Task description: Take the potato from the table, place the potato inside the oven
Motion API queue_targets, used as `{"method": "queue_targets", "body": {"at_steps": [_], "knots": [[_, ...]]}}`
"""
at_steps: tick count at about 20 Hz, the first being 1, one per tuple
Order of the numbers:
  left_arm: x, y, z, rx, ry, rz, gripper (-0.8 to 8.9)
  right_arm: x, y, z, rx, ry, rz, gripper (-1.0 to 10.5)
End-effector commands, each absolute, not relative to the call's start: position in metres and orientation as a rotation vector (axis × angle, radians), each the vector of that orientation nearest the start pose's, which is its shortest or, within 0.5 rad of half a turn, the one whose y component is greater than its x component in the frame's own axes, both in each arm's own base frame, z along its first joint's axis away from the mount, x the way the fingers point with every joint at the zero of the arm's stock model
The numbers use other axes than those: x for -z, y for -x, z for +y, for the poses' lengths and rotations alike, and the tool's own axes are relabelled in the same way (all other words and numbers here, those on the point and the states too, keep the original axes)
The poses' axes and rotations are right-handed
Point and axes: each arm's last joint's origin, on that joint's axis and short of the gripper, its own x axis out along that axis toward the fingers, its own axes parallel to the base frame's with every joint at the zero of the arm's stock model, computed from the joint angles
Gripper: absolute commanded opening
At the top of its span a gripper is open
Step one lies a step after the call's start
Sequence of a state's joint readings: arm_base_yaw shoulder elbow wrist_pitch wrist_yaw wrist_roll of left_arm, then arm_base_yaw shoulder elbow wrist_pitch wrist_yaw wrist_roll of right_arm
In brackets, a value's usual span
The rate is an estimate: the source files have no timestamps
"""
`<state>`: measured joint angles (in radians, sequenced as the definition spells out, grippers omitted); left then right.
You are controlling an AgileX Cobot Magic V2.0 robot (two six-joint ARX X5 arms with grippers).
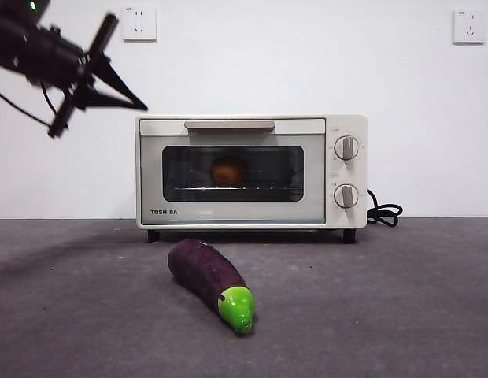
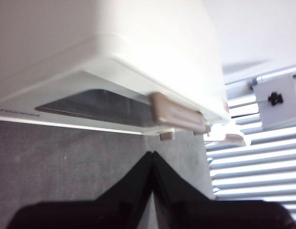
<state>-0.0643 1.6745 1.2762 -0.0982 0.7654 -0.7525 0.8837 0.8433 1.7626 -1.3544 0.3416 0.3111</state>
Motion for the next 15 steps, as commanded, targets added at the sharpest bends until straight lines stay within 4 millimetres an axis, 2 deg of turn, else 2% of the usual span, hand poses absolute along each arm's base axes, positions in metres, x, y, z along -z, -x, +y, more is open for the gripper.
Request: {"method": "queue_targets", "body": {"at_steps": [1,4,8,15], "knots": [[-0.299,-0.357,-0.043,0.637,0.686,0.720,-0.05,-0.489,-0.028,0.017,-0.405,-0.031,0.445,0.0],[-0.314,-0.336,-0.041,0.637,0.547,0.709,-0.05,-0.489,-0.031,0.016,-0.325,-0.015,0.423,0.0],[-0.335,-0.303,-0.039,0.624,0.394,0.699,-0.05,-0.489,-0.031,0.016,-0.316,-0.013,0.420,0.0],[-0.376,-0.248,-0.036,0.645,0.295,0.604,-0.05,-0.487,-0.035,0.022,-0.319,-0.010,0.442,0.0]]}}
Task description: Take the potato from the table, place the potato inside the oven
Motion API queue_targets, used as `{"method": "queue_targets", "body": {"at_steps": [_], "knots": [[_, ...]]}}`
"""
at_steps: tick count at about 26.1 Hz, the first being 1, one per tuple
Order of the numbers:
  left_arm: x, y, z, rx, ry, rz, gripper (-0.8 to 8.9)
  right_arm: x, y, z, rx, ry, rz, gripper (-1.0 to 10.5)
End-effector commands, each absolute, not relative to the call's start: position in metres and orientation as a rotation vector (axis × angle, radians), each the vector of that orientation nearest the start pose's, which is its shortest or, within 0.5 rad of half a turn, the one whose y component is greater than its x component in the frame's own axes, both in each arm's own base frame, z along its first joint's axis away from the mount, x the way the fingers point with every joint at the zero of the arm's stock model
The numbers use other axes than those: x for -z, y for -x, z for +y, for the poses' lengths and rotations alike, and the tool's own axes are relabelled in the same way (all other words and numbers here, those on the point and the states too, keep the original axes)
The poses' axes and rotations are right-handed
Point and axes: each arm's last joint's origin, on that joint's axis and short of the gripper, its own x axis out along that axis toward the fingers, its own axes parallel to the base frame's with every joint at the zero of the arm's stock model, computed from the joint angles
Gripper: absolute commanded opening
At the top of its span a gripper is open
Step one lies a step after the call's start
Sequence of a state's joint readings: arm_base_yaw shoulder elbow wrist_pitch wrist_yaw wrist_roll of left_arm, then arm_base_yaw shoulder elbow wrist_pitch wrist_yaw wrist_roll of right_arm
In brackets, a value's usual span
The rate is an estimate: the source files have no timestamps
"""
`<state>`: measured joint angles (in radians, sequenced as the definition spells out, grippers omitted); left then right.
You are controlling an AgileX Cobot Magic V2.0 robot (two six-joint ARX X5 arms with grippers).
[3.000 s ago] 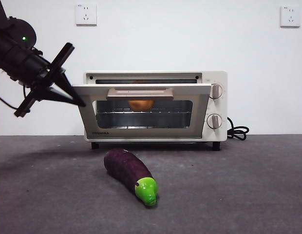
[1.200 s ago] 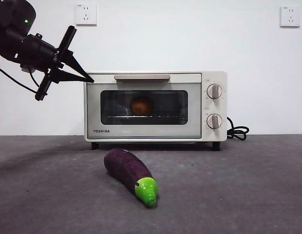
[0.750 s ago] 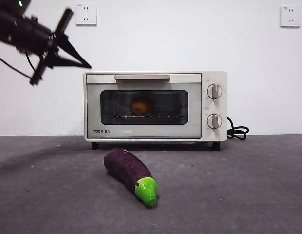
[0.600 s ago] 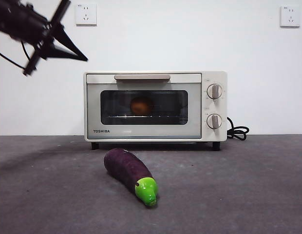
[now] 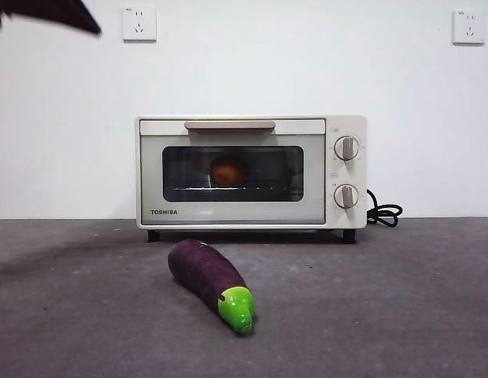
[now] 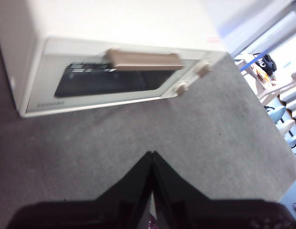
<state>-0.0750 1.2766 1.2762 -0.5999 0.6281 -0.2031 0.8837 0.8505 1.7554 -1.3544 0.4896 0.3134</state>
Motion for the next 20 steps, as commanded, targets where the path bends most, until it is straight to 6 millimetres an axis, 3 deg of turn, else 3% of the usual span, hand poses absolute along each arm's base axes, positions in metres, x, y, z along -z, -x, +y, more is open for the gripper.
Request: {"method": "queue_targets", "body": {"at_steps": [1,8,14,20], "knots": [[-0.382,-0.239,-0.036,0.648,0.290,0.585,-0.05,-0.487,-0.037,0.023,-0.317,-0.012,0.446,0.0],[-0.409,-0.174,-0.031,0.672,0.210,0.501,-0.05,-0.485,-0.049,0.039,-0.330,0.021,0.492,0.0],[-0.410,-0.124,-0.025,0.657,0.073,0.520,-0.05,-0.482,-0.063,0.057,-0.310,0.068,0.533,0.0],[-0.409,-0.094,-0.020,0.549,0.033,0.542,-0.05,-0.478,-0.078,0.072,-0.269,0.114,0.563,0.0]]}}
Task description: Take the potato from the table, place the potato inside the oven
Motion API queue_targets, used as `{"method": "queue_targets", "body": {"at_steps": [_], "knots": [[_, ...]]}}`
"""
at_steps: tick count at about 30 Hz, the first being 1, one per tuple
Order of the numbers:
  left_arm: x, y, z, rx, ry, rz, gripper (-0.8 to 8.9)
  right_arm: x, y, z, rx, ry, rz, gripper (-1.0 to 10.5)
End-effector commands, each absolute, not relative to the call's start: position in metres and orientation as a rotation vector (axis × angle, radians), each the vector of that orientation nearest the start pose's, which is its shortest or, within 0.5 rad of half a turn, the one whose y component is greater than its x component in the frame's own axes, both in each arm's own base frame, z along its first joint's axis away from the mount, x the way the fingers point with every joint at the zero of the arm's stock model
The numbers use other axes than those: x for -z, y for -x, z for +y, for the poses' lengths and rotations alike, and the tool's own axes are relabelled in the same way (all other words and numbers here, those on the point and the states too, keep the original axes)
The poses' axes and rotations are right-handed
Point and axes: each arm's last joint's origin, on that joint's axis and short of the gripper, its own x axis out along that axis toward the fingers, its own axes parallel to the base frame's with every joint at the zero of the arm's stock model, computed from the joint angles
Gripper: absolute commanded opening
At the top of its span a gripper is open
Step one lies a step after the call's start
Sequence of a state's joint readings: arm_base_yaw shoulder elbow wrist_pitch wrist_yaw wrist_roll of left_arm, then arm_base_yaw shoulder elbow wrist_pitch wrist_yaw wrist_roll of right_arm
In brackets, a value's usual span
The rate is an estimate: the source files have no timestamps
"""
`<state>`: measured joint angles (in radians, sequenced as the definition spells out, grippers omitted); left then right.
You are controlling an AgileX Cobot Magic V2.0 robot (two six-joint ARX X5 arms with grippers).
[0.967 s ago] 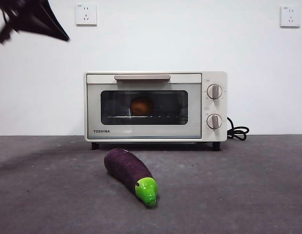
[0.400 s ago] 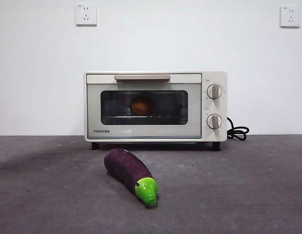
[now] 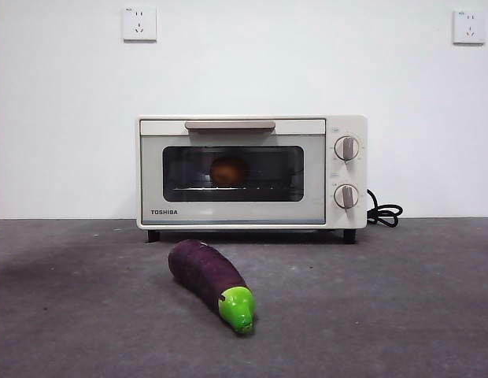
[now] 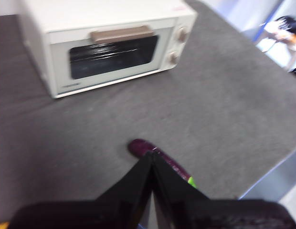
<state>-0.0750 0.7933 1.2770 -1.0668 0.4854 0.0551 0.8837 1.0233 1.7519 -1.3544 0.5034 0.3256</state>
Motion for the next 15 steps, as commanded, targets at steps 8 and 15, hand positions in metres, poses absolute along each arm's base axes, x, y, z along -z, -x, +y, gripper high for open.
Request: {"method": "queue_targets", "body": {"at_steps": [8,15], "knots": [[-0.407,-0.087,-0.019,0.537,0.032,0.558,-0.04,-0.475,-0.084,0.081,-0.283,0.194,0.576,0.0],[-0.402,-0.107,-0.021,0.535,0.046,0.627,-0.04,-0.476,-0.084,0.080,-0.279,0.195,0.574,0.0]]}}
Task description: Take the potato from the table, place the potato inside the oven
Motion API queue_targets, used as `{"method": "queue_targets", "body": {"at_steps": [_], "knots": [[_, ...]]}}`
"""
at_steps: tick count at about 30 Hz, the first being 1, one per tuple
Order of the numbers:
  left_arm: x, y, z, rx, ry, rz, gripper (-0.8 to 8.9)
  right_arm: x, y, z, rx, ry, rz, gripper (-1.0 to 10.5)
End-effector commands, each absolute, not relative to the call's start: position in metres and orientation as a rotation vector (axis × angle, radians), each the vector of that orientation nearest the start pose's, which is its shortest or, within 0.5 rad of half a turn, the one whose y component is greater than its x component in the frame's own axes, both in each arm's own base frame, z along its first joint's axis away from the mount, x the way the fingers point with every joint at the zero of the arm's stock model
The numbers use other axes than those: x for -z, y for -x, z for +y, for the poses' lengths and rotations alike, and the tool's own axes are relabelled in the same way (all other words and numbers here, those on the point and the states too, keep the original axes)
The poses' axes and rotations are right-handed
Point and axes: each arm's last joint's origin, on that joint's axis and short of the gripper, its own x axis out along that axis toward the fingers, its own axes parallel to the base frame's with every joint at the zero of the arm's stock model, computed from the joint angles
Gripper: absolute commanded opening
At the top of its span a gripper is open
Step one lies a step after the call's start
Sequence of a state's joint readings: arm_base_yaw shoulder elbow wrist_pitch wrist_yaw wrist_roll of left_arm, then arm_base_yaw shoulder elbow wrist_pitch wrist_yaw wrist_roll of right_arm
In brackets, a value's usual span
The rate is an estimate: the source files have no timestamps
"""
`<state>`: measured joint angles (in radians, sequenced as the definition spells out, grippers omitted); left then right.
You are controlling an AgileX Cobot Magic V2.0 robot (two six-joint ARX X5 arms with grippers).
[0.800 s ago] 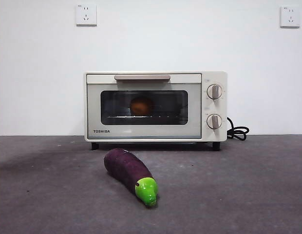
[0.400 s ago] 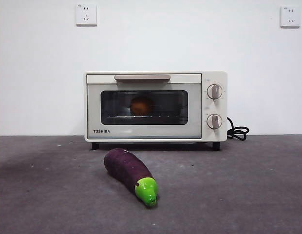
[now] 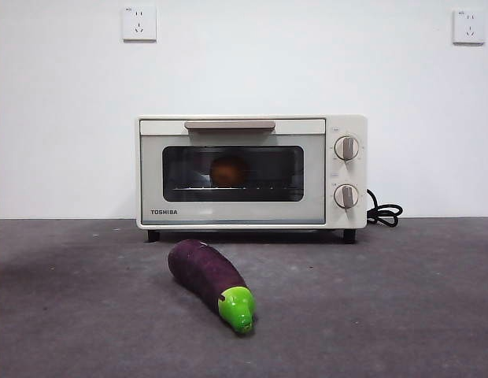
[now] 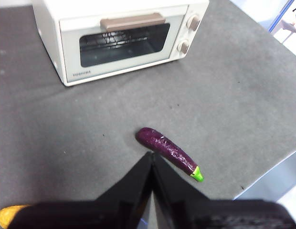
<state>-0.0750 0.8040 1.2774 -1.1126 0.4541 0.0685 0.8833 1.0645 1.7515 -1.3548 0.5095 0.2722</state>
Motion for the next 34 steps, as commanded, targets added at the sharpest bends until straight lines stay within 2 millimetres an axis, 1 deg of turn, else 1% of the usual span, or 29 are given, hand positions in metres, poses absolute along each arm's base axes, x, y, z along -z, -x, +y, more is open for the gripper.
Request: {"method": "queue_targets", "body": {"at_steps": [1,6,8,11,14,17,20,23,26,27,34], "knots": [[-0.401,-0.111,-0.021,0.535,0.048,0.639,-0.04,-0.476,-0.084,0.080,-0.279,0.195,0.574,0.0],[-0.391,-0.138,-0.023,0.533,0.065,0.727,-0.04,-0.476,-0.084,0.080,-0.279,0.194,0.574,0.0],[-0.389,-0.145,-0.023,0.525,0.069,0.746,-0.04,-0.476,-0.084,0.080,-0.279,0.194,0.574,0.0],[-0.390,-0.145,-0.023,0.519,0.067,0.735,-0.04,-0.476,-0.084,0.080,-0.279,0.195,0.574,0.0],[-0.394,-0.139,-0.022,0.518,0.050,0.684,-0.04,-0.476,-0.084,0.080,-0.279,0.195,0.574,0.0],[-0.399,-0.133,-0.020,0.536,-0.061,0.557,-0.04,-0.476,-0.084,0.080,-0.279,0.195,0.574,0.0],[-0.395,-0.131,-0.018,0.526,-0.114,0.442,-0.04,-0.476,-0.084,0.080,-0.279,0.194,0.574,0.0],[-0.375,-0.133,-0.017,0.505,-0.144,0.305,-0.04,-0.476,-0.084,0.080,-0.279,0.194,0.574,0.0],[-0.346,-0.132,-0.016,0.493,-0.167,0.203,-0.04,-0.476,-0.084,0.080,-0.279,0.195,0.574,0.0],[-0.332,-0.131,-0.016,0.485,-0.182,0.172,-0.04,-0.476,-0.084,0.080,-0.279,0.194,0.574,0.0],[-0.258,-0.118,-0.010,0.285,-0.231,0.100,-0.04,-0.476,-0.084,0.081,-0.279,0.195,0.574,0.0]]}}
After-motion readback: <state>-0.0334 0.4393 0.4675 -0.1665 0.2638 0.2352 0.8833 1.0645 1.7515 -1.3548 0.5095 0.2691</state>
